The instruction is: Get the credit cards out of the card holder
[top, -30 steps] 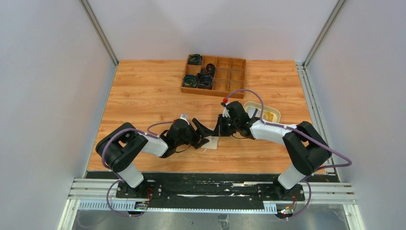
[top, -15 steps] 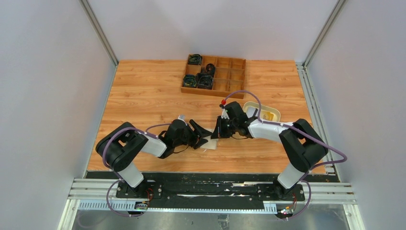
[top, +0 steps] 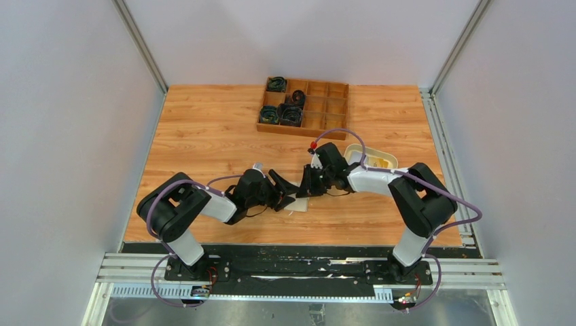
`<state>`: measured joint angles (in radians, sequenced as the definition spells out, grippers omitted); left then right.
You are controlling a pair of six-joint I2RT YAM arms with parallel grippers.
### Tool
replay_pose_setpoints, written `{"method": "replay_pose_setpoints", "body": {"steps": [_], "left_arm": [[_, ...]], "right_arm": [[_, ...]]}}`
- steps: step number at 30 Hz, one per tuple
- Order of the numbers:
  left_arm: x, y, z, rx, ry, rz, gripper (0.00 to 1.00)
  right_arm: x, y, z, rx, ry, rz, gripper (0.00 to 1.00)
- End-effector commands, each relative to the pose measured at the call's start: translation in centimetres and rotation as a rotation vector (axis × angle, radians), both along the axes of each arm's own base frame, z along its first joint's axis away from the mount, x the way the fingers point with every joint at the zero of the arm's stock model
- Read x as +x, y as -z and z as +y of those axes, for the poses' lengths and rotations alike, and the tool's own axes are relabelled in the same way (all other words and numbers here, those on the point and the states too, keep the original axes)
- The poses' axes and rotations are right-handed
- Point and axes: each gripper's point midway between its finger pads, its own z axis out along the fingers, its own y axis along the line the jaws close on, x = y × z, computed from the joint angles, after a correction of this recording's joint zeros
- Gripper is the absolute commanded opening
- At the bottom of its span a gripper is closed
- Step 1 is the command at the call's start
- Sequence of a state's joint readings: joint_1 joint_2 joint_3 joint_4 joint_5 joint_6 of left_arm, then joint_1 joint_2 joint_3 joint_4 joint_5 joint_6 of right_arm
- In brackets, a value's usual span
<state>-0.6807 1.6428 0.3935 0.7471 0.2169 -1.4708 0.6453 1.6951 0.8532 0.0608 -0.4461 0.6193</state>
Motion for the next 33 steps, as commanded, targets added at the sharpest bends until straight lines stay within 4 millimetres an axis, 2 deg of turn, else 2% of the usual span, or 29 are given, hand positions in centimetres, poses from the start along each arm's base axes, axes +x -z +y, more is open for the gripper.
{"method": "replay_pose_setpoints", "body": {"steps": [1, 2, 4, 7, 17, 24, 26, 28, 29, 33], "left_arm": [[-1.5, 4.3, 2.2, 0.131, -0.017, 0.103, 0.67], [-1.6, 4.3, 2.2, 0.13, -0.016, 0.103, 0.67], [-1.6, 4.4, 2.2, 0.132, -0.017, 0.105, 0.67], [-1.6, 4.4, 2.1, 0.132, -0.013, 0.103, 0.67], [-1.6, 4.3, 2.3, 0.134, -0.016, 0.1, 0.67], [-1.6, 4.3, 2.2, 0.133, -0.014, 0.1, 0.67], [-1.6, 4.2, 2.2, 0.132, -0.014, 0.098, 0.67], [-1.6, 4.3, 2.2, 0.132, -0.013, 0.099, 0.67], [-1.6, 4.2, 2.2, 0.131, -0.013, 0.098, 0.67], [-1.5, 4.2, 2.1, 0.132, -0.011, 0.096, 0.67]], "right_arm": [[-1.2, 1.6, -0.1, -0.036, -0.026, 0.052, 0.25], [-1.1, 1.4, -0.2, -0.034, -0.025, 0.044, 0.33], [-0.7, 0.7, -0.3, -0.04, -0.02, 0.02, 0.41], [-0.4, 0.1, -0.7, -0.065, -0.018, -0.004, 0.43], [0.4, -1.3, -2.0, -0.143, -0.007, -0.075, 0.43], [0.9, -3.4, -1.8, -0.108, -0.001, -0.138, 0.42], [1.0, -4.3, -1.8, -0.092, 0.004, -0.163, 0.38], [1.2, -5.0, -1.9, -0.086, 0.012, -0.19, 0.26], [1.4, -5.4, -2.1, -0.093, 0.016, -0.202, 0.24], [1.8, -5.6, -2.8, -0.172, 0.003, -0.212, 0.27]]}}
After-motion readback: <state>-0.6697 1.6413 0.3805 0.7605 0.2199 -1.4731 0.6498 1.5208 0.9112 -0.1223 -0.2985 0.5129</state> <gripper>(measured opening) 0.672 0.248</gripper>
